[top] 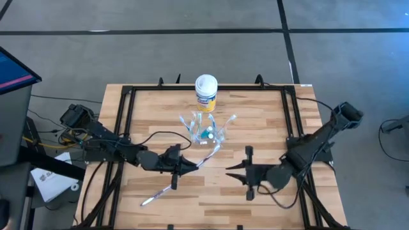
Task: Pick & Place toothbrushing station
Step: Put the top purple toothbrush into the transparent organizer
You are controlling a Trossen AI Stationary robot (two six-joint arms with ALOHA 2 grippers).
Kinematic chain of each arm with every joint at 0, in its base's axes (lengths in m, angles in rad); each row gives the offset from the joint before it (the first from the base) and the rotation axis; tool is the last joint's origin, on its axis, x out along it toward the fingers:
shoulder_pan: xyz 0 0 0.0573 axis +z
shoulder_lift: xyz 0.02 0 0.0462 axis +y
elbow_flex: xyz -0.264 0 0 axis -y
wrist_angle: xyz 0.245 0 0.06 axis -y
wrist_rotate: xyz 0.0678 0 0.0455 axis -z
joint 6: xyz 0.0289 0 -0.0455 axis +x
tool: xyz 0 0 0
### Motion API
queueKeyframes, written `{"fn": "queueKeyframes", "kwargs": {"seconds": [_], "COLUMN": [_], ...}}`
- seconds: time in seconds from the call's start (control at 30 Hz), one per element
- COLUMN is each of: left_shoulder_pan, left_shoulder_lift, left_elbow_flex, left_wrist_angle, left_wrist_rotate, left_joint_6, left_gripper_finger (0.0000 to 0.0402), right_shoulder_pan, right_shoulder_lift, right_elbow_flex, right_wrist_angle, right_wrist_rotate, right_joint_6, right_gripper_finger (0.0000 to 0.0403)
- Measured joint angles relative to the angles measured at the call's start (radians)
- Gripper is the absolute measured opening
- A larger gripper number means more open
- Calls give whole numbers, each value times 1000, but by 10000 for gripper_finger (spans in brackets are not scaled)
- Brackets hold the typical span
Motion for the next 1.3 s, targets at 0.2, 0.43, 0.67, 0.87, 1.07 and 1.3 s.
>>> {"fn": "queueKeyframes", "kwargs": {"seconds": [0.2,0.43,0.67,0.87,1.07,1.3], "left_shoulder_pan": [0,1,3,11,13,13], "left_shoulder_lift": [0,0,0,0,0,0], "left_elbow_flex": [0,0,0,0,0,0], "left_wrist_angle": [50,77,89,92,92,92], "left_wrist_rotate": [-3,-44,-63,-70,-71,-70], "left_joint_6": [69,154,225,232,239,244], "left_gripper_finger": [9,10,10,10,10,10], "right_shoulder_pan": [-74,-184,-244,-272,-325,-374], "right_shoulder_lift": [-54,-53,-53,-53,-53,-53], "right_elbow_flex": [-217,-302,-302,-302,-302,-302], "right_wrist_angle": [437,667,699,733,757,801], "right_wrist_rotate": [-132,-333,-435,-468,-537,-693], "right_joint_6": [-44,-52,-52,-60,-52,-41], "right_gripper_finger": [65,65,65,65,65,67]}}
